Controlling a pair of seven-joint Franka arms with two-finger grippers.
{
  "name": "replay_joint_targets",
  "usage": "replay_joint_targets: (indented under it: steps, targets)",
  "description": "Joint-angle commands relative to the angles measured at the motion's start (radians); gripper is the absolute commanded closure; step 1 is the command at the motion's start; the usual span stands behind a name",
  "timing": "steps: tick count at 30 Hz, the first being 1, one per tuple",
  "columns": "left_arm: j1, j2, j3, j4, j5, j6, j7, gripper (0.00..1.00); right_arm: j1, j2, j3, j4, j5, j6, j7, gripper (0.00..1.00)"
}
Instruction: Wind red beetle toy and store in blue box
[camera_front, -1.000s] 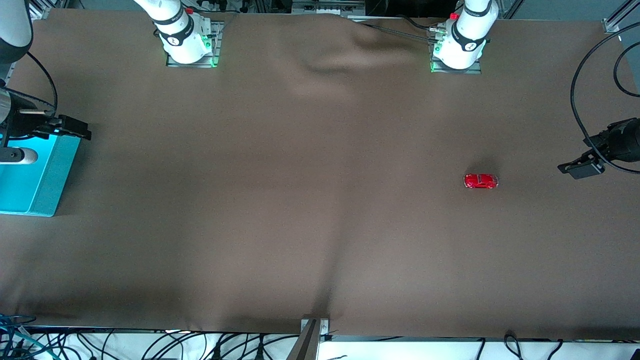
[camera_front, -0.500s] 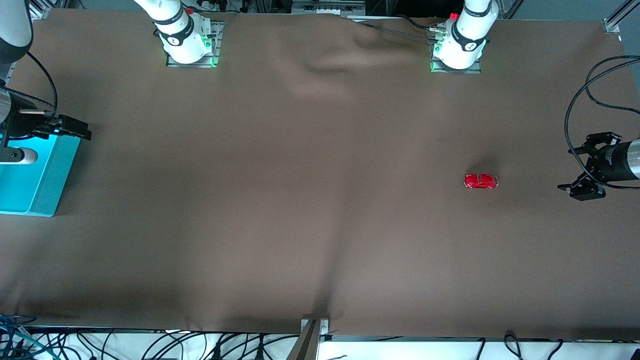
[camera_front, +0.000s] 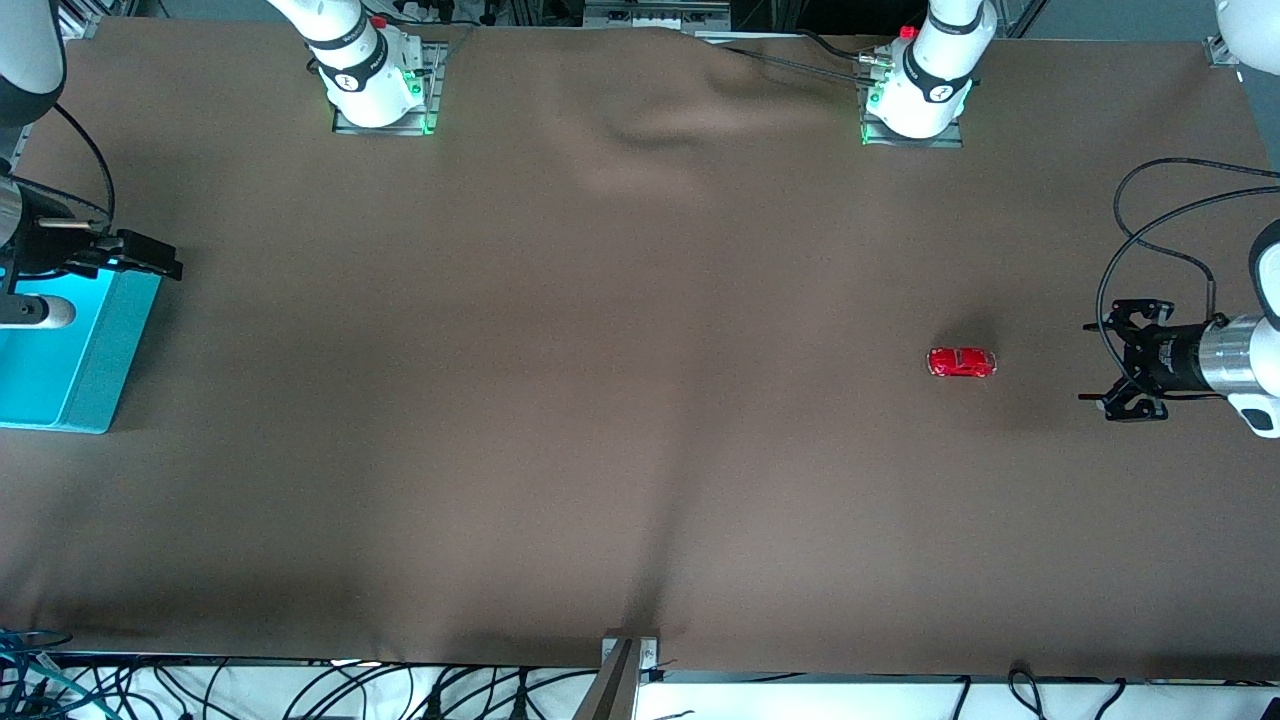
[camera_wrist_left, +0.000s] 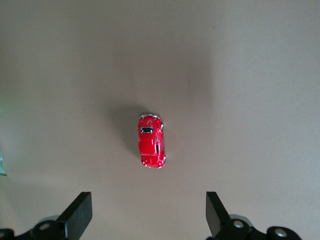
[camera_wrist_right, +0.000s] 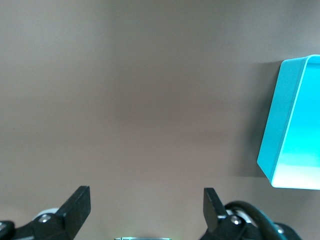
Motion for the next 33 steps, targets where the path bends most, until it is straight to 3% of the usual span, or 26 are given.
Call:
replay_joint_targets:
  steps: [1, 13, 33]
  targets:
    - [-0.01, -0.021, -0.005, -0.106, -0.012, 0.101, -0.068, 0.0, 0.005, 0.003, 0.0, 0.019, -0.018, -0.015, 0.015, 0.0]
    - [-0.053, -0.05, -0.01, -0.287, -0.007, 0.251, -0.106, 0.0, 0.005, 0.003, 0.0, 0.019, -0.018, -0.015, 0.015, 0.0]
    - [-0.107, -0.055, -0.015, -0.511, -0.007, 0.535, -0.197, 0.0, 0.005, 0.003, 0.0, 0.019, -0.019, -0.015, 0.015, 0.0]
